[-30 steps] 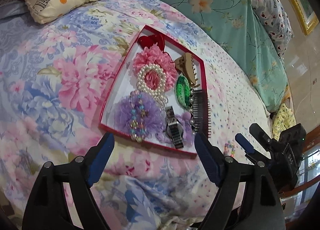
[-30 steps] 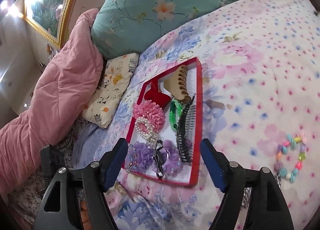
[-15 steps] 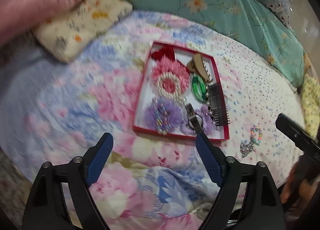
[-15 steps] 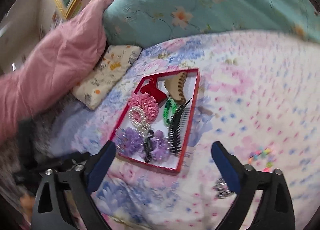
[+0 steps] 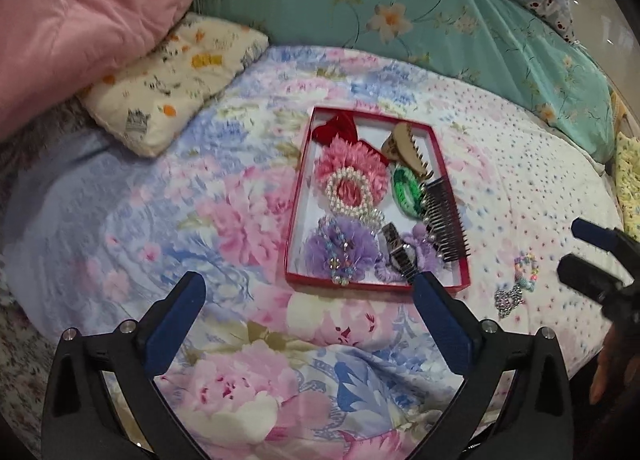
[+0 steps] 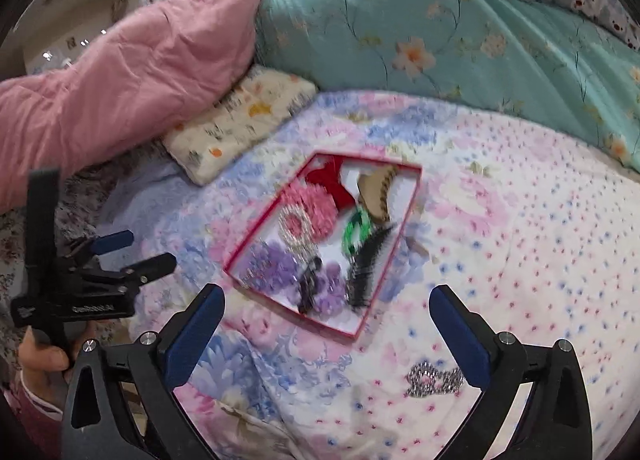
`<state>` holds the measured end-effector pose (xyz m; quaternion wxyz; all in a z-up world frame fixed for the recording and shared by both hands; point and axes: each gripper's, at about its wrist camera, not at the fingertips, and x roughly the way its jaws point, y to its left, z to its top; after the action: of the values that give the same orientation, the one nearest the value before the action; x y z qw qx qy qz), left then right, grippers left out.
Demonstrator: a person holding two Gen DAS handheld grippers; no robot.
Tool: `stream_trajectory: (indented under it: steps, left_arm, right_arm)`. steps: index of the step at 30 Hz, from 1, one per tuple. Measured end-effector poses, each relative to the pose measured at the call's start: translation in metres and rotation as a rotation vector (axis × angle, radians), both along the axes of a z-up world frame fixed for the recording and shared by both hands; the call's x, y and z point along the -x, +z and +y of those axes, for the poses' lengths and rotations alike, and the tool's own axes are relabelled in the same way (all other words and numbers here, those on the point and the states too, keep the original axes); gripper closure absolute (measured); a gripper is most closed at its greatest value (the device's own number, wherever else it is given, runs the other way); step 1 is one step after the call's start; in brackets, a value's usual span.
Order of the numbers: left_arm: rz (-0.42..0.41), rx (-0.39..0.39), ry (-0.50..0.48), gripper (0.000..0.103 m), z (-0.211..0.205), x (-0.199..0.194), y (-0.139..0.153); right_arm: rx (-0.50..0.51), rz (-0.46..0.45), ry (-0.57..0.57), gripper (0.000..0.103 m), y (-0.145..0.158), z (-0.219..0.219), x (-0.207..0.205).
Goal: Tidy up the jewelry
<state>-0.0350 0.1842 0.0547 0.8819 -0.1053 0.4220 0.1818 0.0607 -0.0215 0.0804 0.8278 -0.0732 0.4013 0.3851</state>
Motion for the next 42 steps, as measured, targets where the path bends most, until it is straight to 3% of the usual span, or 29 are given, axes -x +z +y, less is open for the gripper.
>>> stream_trajectory:
  steps: [9, 18, 42]
  left_arm:
    - [0.033, -0.009, 0.036, 0.000, 0.005, -0.008, -0.039]
    - [0.074, 0.001, 0.041, 0.000, 0.007, -0.014, -0.063]
    - [0.104, -0.014, 0.050, 0.000, 0.007, -0.017, -0.072]
  right_arm:
    - [0.020, 0.023, -0.014, 0.000, -0.057, 0.022, -0.006]
    - [0.040, 0.063, -0.021, 0.000, -0.083, 0.030, -0.013]
    - [0.029, 0.116, -0.028, 0.000, -0.096, 0.035, -0.021]
